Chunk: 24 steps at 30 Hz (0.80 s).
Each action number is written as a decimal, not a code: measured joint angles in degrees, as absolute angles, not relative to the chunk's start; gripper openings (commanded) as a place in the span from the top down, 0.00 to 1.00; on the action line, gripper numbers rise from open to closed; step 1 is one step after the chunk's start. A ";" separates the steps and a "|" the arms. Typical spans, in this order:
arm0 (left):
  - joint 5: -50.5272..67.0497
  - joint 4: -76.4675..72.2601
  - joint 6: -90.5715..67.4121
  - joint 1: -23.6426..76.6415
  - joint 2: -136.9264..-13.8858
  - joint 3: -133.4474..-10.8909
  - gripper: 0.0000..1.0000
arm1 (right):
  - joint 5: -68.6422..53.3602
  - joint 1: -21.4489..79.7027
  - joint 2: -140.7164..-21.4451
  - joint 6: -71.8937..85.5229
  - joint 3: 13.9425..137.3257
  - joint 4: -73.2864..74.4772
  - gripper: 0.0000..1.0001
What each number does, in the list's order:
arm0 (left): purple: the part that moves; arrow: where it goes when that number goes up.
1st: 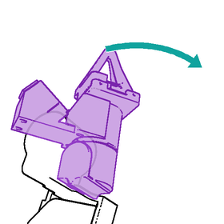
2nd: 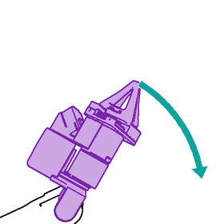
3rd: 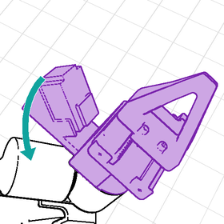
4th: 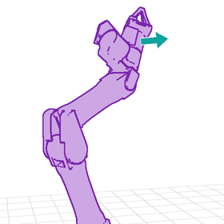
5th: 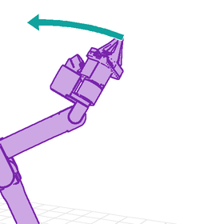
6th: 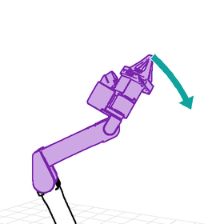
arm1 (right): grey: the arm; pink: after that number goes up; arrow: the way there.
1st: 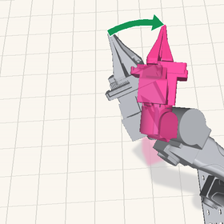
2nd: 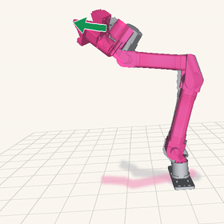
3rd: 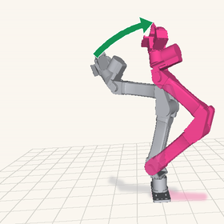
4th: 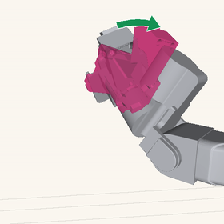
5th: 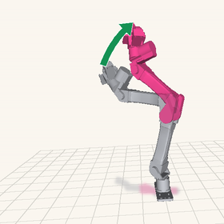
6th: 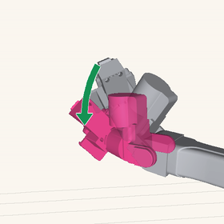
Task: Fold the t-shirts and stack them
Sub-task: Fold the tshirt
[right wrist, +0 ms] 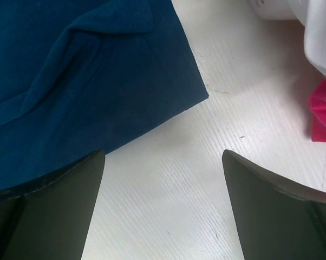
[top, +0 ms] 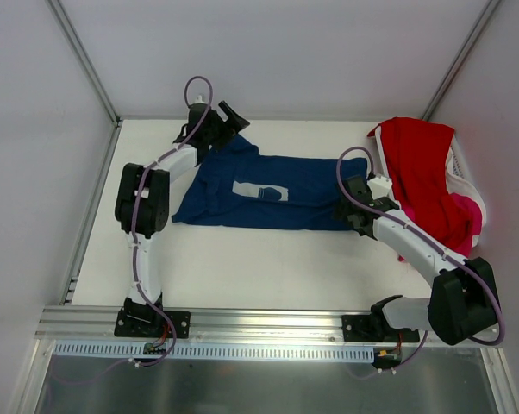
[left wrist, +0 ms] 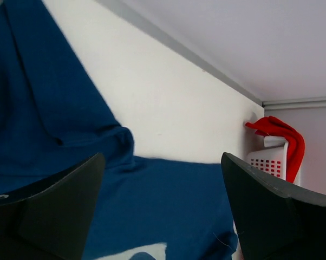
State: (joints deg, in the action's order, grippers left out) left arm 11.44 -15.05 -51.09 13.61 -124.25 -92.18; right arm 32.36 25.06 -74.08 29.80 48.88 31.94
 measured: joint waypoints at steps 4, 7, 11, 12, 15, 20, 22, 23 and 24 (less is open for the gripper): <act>7.79 -12.29 -47.48 15.27 -118.08 -92.23 0.10 | 32.40 25.39 -74.08 29.80 48.88 31.92 0.06; 6.39 -11.25 -46.02 15.84 -115.20 -92.68 0.11 | 32.40 25.47 -74.15 29.82 48.88 31.92 0.06; 4.86 -10.35 -45.50 16.10 -114.93 -92.73 0.12 | 32.42 25.54 -74.43 29.91 48.88 31.92 0.06; 4.34 -9.76 -45.52 16.12 -115.22 -92.66 0.14 | 32.42 25.56 -74.48 29.91 48.88 31.92 0.06; 3.60 -9.58 -45.63 16.16 -116.75 -92.60 0.14 | 32.73 25.61 -74.48 29.91 48.88 31.92 0.06; 3.49 -9.85 -46.41 16.32 -120.77 -92.31 0.14 | 33.01 25.65 -74.67 29.89 48.86 31.92 0.06; 3.44 -9.82 -47.11 16.53 -122.37 -92.29 0.15 | 33.34 25.67 -74.67 29.89 48.86 31.92 0.06; 3.40 -9.80 -47.46 16.58 -122.89 -92.23 0.15 | 33.63 25.69 -74.67 29.89 48.86 31.94 0.06; 3.33 -9.78 -47.68 16.58 -123.28 -92.05 0.14 | 33.78 25.69 -74.67 29.87 48.84 31.94 0.06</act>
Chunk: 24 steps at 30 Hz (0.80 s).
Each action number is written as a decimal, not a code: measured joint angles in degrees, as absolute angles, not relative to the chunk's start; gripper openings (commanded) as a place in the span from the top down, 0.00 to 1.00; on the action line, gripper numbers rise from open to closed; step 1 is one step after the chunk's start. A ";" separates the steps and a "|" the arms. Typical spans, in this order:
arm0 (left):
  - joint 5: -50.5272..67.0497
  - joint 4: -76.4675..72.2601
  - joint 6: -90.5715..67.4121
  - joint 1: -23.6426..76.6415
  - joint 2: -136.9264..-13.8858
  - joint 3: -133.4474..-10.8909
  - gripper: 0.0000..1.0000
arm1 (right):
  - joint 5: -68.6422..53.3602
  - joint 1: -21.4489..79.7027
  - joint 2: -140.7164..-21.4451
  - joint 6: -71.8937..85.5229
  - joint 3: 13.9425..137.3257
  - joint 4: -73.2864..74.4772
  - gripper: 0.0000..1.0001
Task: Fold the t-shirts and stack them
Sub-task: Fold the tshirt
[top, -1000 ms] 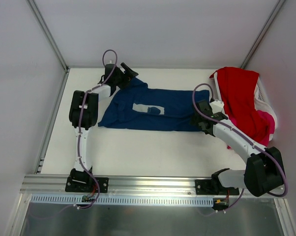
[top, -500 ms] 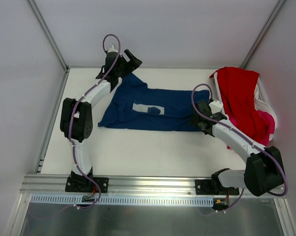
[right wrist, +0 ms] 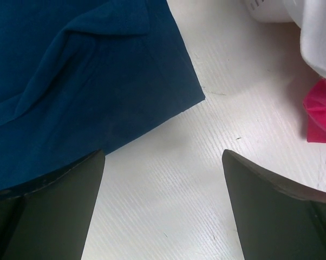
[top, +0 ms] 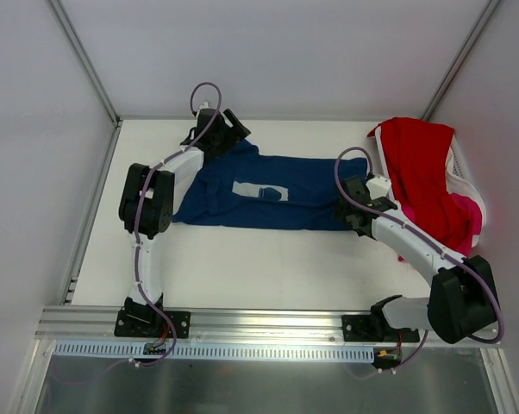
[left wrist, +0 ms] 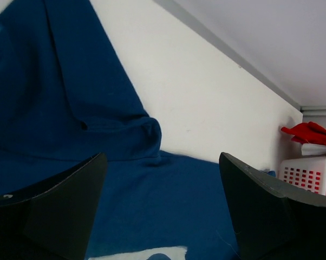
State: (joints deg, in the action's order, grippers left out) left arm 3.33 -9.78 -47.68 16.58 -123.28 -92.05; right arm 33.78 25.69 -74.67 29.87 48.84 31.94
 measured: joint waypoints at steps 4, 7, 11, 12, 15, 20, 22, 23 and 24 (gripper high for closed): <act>2.33 -9.74 -49.32 16.95 -123.57 -91.37 0.14 | 34.22 25.71 -74.67 29.78 48.84 31.97 0.06; 2.22 -9.76 -50.24 16.95 -123.61 -91.37 0.14 | 34.33 25.71 -74.67 29.74 48.84 31.97 0.06; 1.91 -9.78 -51.20 16.95 -124.64 -91.81 0.15 | 34.54 25.71 -74.67 29.71 48.71 31.94 0.06; 1.39 -9.76 -51.55 16.95 -125.29 -92.05 0.15 | 34.65 25.71 -74.67 29.71 48.49 31.92 0.05; 0.43 -9.67 -52.05 16.95 -127.24 -92.64 0.14 | 35.00 25.71 -74.67 29.71 47.66 32.08 0.05; -0.84 -8.03 -52.40 17.65 -130.56 -94.67 0.14 | 35.42 25.71 -75.13 29.71 47.22 32.21 0.05; -1.08 -7.75 -52.53 17.82 -131.52 -95.79 0.14 | 35.46 25.71 -75.42 29.71 47.22 32.21 0.05; -1.21 -7.62 -52.56 18.04 -131.92 -96.42 0.14 | 35.57 25.71 -75.55 29.71 47.22 32.21 0.05; -1.30 -7.55 -52.56 18.06 -132.18 -97.08 0.14 | 35.66 25.71 -75.61 29.69 47.22 32.23 0.06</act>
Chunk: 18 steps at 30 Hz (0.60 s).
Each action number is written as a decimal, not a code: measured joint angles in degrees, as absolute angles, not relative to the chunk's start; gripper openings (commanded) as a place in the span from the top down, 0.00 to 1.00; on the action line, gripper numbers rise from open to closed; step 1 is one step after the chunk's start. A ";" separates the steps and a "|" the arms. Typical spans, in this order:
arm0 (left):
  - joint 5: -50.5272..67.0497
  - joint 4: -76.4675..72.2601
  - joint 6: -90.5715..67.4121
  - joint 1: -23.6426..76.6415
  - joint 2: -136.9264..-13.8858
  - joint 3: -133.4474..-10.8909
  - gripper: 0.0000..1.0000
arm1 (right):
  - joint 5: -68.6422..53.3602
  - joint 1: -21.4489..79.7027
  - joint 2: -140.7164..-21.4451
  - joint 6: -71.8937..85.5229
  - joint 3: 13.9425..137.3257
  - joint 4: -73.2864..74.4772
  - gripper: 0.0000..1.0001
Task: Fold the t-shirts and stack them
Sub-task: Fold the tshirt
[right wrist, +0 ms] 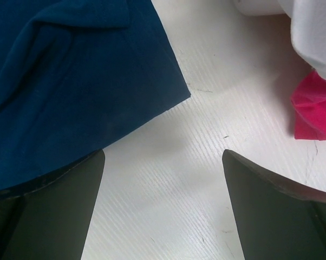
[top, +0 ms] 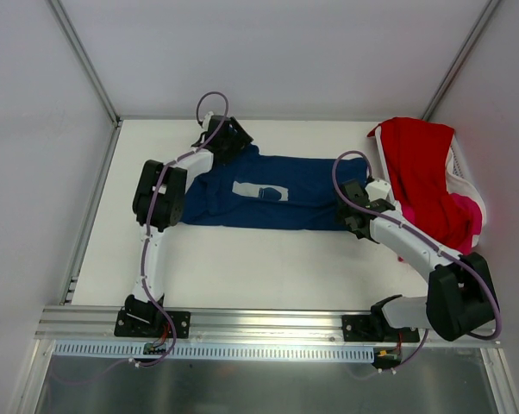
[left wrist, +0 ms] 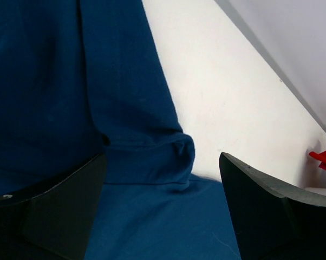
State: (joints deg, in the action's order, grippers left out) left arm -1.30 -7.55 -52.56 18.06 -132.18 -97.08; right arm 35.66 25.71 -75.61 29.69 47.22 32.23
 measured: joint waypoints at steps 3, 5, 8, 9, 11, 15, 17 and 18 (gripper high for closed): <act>-1.65 -7.57 -52.77 18.09 -132.90 -98.63 0.14 | 35.88 25.71 -75.61 29.56 47.22 32.21 0.05; -1.76 -7.57 -52.97 18.09 -133.43 -99.42 0.15 | 36.18 25.71 -75.72 29.45 47.22 32.21 0.05; -1.96 -7.55 -53.10 18.09 -134.32 -100.33 0.15 | 36.60 25.71 -76.16 29.30 47.22 32.21 0.05; -2.04 -7.51 -53.10 18.09 -134.65 -100.57 0.15 | 36.69 25.71 -76.42 29.30 47.22 32.21 0.05; -2.09 -7.70 -53.19 18.06 -135.04 -100.82 0.17 | 36.73 25.71 -77.03 29.28 47.22 32.21 0.05; -2.50 -7.35 -53.28 18.09 -135.13 -101.01 0.22 | 36.82 25.71 -77.95 29.28 47.22 32.21 0.05; -3.03 -7.05 -53.49 18.09 -135.13 -101.01 0.30 | 36.84 25.71 -78.15 29.26 47.22 32.21 0.05; -3.44 -6.79 -53.63 18.09 -135.13 -101.01 0.34 | 36.86 25.71 -78.26 29.26 47.22 32.18 0.05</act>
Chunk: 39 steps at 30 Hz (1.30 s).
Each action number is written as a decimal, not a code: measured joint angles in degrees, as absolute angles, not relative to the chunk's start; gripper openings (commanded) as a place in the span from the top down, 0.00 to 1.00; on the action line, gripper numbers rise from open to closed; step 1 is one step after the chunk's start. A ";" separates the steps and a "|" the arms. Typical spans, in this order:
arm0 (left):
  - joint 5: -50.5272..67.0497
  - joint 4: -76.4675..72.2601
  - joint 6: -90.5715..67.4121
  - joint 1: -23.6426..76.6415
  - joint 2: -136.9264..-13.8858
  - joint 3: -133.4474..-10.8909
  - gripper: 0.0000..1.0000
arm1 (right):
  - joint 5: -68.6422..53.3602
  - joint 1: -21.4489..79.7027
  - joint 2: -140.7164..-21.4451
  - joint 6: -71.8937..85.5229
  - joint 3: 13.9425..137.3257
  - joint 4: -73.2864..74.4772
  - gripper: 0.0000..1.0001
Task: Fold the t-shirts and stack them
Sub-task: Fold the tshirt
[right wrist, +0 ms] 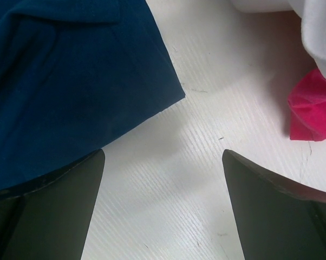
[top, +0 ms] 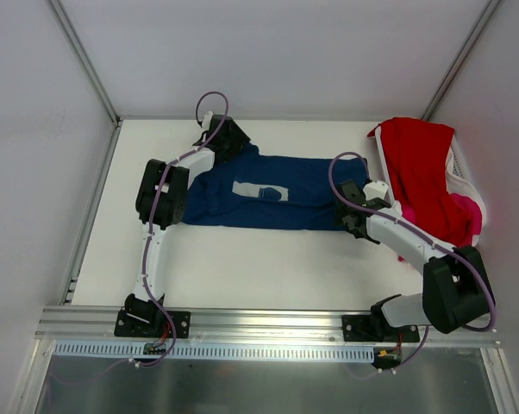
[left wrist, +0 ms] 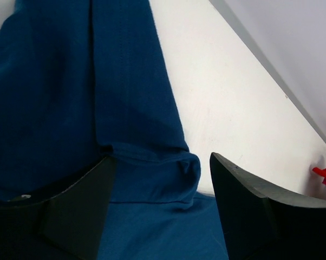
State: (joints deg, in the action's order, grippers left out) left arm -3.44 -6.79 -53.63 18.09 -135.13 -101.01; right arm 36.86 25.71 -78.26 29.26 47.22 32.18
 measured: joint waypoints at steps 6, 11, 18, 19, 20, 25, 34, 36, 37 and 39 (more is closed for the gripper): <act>-4.73 -6.22 -54.68 18.06 -135.85 -101.01 0.66 | 36.88 25.71 -78.61 29.21 47.22 32.18 0.06; -5.04 -5.61 -54.70 18.09 -135.87 -101.10 0.82 | 36.91 25.71 -78.96 29.06 47.22 32.16 0.06; -5.08 -5.19 -54.63 18.09 -136.20 -101.16 1.00 | 37.08 25.71 -79.22 28.93 47.22 32.16 0.07; -5.10 -5.15 -54.50 18.06 -136.35 -101.21 1.00 | 37.08 25.71 -79.22 28.86 47.22 32.16 0.07; -5.10 -5.10 -54.41 18.06 -136.49 -101.32 1.00 | 37.08 25.71 -79.22 28.80 47.24 32.18 0.07; -5.19 -4.78 -52.84 18.06 -136.38 -101.19 1.00 | 36.84 25.71 -79.26 26.81 50.39 32.95 0.07; -8.32 -3.79 -47.75 18.06 -125.16 -90.61 1.00 | 32.38 23.88 -95.29 17.93 77.23 32.10 0.05; -9.30 -3.99 -46.81 18.06 -122.32 -88.79 1.00 | 30.65 22.09 -102.63 16.49 84.47 32.10 0.05; -9.58 -4.19 -46.35 18.04 -120.97 -87.94 1.00 | 30.17 21.12 -106.56 15.97 88.16 32.71 0.05; -9.87 -4.51 -45.67 18.02 -119.24 -86.59 1.00 | 29.43 19.68 -112.81 15.33 93.54 33.26 0.05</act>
State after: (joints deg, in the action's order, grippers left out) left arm -9.87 -4.51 -45.67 18.02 -119.24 -86.59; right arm 29.43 19.68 -112.81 15.33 93.54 33.26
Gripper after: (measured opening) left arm 0.012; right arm 0.950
